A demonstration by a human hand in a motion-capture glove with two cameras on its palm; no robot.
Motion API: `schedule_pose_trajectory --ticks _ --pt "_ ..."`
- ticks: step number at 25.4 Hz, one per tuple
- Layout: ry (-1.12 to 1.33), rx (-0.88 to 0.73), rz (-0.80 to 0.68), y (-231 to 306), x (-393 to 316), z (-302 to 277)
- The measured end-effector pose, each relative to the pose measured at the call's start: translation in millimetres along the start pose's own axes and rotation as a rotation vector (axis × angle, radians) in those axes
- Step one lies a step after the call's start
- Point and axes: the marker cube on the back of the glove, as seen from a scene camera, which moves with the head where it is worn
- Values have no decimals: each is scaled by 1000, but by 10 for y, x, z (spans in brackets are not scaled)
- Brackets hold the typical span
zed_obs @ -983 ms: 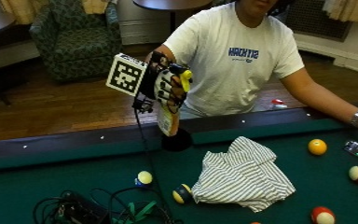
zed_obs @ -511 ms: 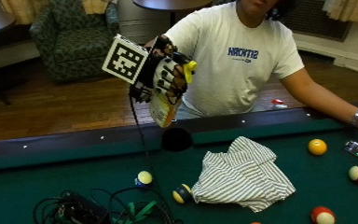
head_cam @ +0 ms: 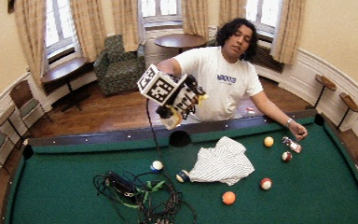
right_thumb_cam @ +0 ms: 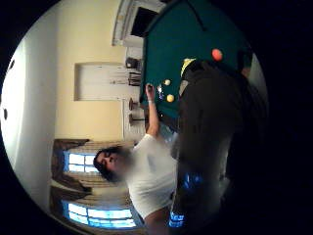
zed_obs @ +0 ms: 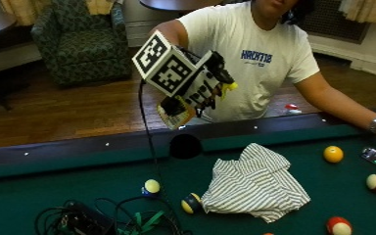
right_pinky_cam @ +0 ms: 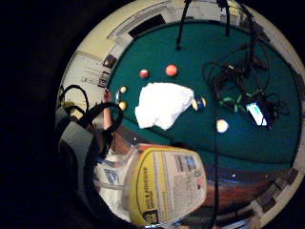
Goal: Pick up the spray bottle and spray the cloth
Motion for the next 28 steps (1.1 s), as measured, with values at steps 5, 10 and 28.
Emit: schedule_pose_trajectory --ticks 5,10,28 --pt "142 -188 95 -193 28 323" --pt "243 -348 152 -363 50 688" --pt "492 -677 341 -785 370 1932"
